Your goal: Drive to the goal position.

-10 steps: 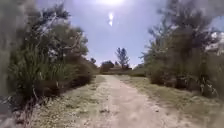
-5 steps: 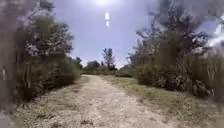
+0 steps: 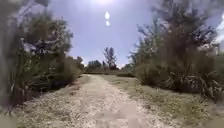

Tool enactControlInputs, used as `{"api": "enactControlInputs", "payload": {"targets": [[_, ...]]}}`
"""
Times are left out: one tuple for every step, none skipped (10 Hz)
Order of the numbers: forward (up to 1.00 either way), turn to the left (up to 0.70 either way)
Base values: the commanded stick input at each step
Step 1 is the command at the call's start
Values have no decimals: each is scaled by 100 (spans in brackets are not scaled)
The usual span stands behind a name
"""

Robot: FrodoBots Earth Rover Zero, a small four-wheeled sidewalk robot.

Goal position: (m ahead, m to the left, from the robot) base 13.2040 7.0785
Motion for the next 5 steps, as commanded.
{"api": "enactControlInputs", "payload": {"targets": [[70, 0], [70, 0], [70, 0], [70, 0], [70, 0]]}}
